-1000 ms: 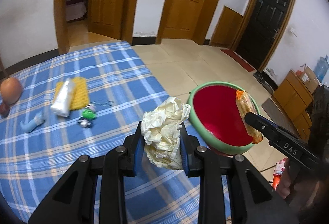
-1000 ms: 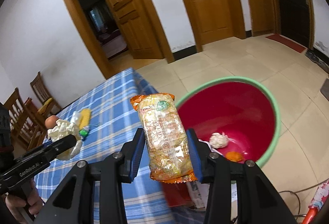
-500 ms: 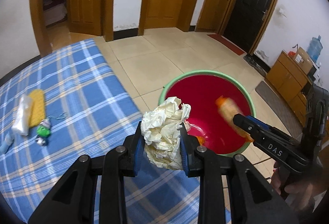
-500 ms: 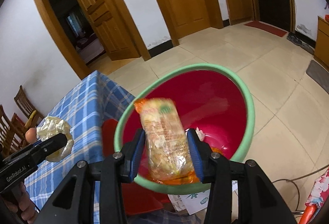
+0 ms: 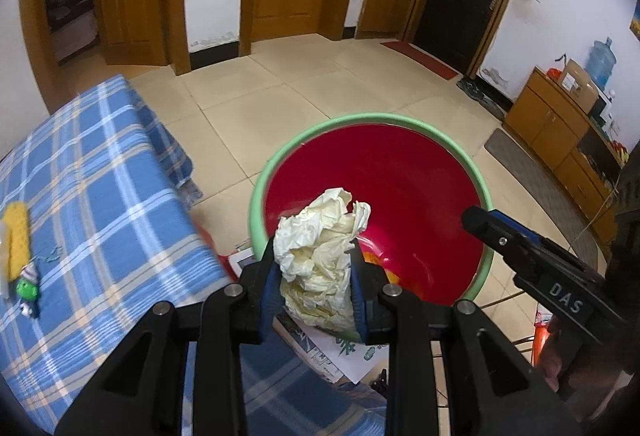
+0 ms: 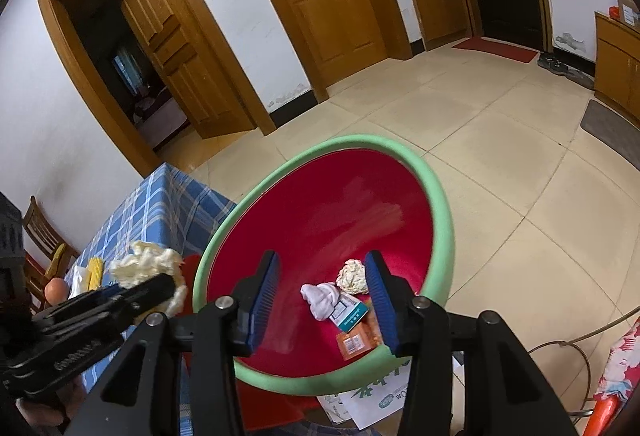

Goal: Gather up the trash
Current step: 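Carry the paper and bread bag over the bucket and release both, then move both open tools back over the plastic bag on the table, then grasp the white plastic bag with left tool while right tool grasps green figure keychain, then carry the plastic bag and keychain over the red bucket and release both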

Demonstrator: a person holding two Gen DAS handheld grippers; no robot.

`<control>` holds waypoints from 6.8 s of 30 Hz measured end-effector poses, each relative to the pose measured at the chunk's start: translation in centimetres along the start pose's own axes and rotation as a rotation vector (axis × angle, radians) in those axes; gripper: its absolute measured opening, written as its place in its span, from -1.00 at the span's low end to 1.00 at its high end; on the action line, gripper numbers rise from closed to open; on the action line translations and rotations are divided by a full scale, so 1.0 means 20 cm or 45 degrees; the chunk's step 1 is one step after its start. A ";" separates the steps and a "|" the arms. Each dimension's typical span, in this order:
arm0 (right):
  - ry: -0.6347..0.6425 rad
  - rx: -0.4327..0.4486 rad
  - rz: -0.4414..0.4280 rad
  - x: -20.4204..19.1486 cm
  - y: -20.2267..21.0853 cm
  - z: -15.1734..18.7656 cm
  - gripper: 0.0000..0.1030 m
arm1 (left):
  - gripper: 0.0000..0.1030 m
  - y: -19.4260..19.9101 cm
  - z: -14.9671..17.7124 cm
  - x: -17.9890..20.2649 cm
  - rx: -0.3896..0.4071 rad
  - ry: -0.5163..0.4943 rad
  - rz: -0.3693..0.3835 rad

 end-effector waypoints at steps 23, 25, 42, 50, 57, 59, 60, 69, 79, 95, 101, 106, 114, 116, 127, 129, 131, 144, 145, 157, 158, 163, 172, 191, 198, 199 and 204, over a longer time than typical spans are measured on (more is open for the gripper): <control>0.016 0.038 -0.009 -0.03 0.07 -0.04 0.16 | 0.05 0.11 -0.04 -0.05 0.070 0.032 -0.027; 0.023 0.038 -0.018 -0.05 0.09 -0.03 0.19 | 0.05 0.14 -0.03 -0.08 0.078 0.045 -0.037; 0.129 -0.002 -0.145 -0.40 0.11 0.05 0.36 | 0.05 0.40 0.04 -0.48 0.155 0.194 -0.179; 0.168 -0.024 -0.192 -0.57 0.08 0.09 0.41 | 0.05 0.50 0.07 -0.71 0.182 0.253 -0.267; 0.191 -0.054 -0.221 -0.69 0.02 0.13 0.45 | 0.05 0.55 0.12 -0.93 0.186 0.305 -0.355; 0.196 -0.066 -0.223 -0.72 0.01 0.15 0.46 | 0.05 0.56 0.13 -0.99 0.187 0.317 -0.382; 0.200 -0.071 -0.222 -0.73 0.00 0.15 0.46 | 0.05 0.56 0.13 -1.02 0.187 0.324 -0.394; 0.221 -0.109 -0.220 -0.81 -0.07 0.20 0.50 | 0.05 0.53 0.16 -1.26 0.156 0.338 -0.520; 0.263 -0.141 -0.223 -0.89 -0.10 0.23 0.50 | 0.05 0.44 0.19 -1.39 0.118 0.357 -0.558; 0.327 -0.175 -0.252 -1.05 -0.15 0.27 0.50 | -0.36 0.46 0.24 -1.43 0.127 0.437 -0.476; 0.360 -0.190 -0.284 -1.15 -0.17 0.29 0.50 | -0.36 0.58 0.26 -1.43 0.173 0.478 -0.450; 0.402 -0.210 -0.320 -1.27 -0.20 0.32 0.50 | -0.36 0.68 0.29 -1.45 0.210 0.511 -0.453; 0.468 -0.262 -0.359 -1.48 -0.28 0.42 0.50 | -0.36 0.78 0.37 -1.53 0.241 0.578 -0.488; 0.491 -0.276 -0.365 -1.53 -0.30 0.45 0.49 | -0.36 0.79 0.38 -1.55 0.246 0.595 -0.490; 0.598 -0.327 -0.355 -1.71 -0.43 0.59 0.20 | -0.36 0.83 0.48 -1.64 0.260 0.669 -0.497; 0.615 -0.333 -0.347 -1.73 -0.45 0.61 0.16 | -0.36 0.84 0.49 -1.65 0.262 0.679 -0.493; 0.626 -0.335 -0.339 -1.73 -0.47 0.62 0.14 | -0.36 0.84 0.50 -1.66 0.264 0.683 -0.490; 0.659 -0.295 -0.316 -1.75 -0.48 0.62 -0.36 | -0.36 0.83 0.50 -1.61 0.261 0.669 -0.467; 0.655 -0.291 -0.319 -1.75 -0.47 0.62 -0.46 | -0.36 0.83 0.50 -1.60 0.260 0.667 -0.465; 0.621 -0.254 -0.368 -1.68 -0.33 0.58 -0.46 | -0.36 0.86 0.50 -1.51 0.263 0.640 -0.454; 0.618 -0.249 -0.369 -1.68 -0.32 0.57 -0.46 | -0.36 0.86 0.50 -1.50 0.263 0.638 -0.452; 0.589 -0.215 -0.378 -1.62 -0.24 0.53 -0.47 | -0.36 0.87 0.49 -1.45 0.266 0.627 -0.437; 0.506 -0.141 -0.371 -1.46 -0.10 0.43 -0.47 | -0.36 0.87 0.44 -1.32 0.270 0.581 -0.392; 0.310 0.071 -0.243 -0.99 0.18 0.14 -0.47 | -0.36 0.74 0.25 -0.90 0.241 0.420 -0.202; 0.237 0.114 -0.180 -0.79 0.22 0.07 -0.46 | -0.36 0.66 0.16 -0.73 0.219 0.345 -0.140; 0.224 0.119 -0.169 -0.75 0.22 0.05 -0.46 | -0.36 0.65 0.14 -0.71 0.215 0.335 -0.132; 0.168 0.130 -0.118 -0.60 0.21 0.02 -0.46 | -0.37 0.58 0.08 -0.58 0.200 0.281 -0.104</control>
Point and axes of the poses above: each gripper's, at about its wrist camera, not at the fingertips, and y roughly against the way its jaws point, x to its right, z to its underside, the point moved 7 cm from there along -y, roughly the way its jaws point, and after that the axes turned 4 degrees about x, right-handed, at the moved point
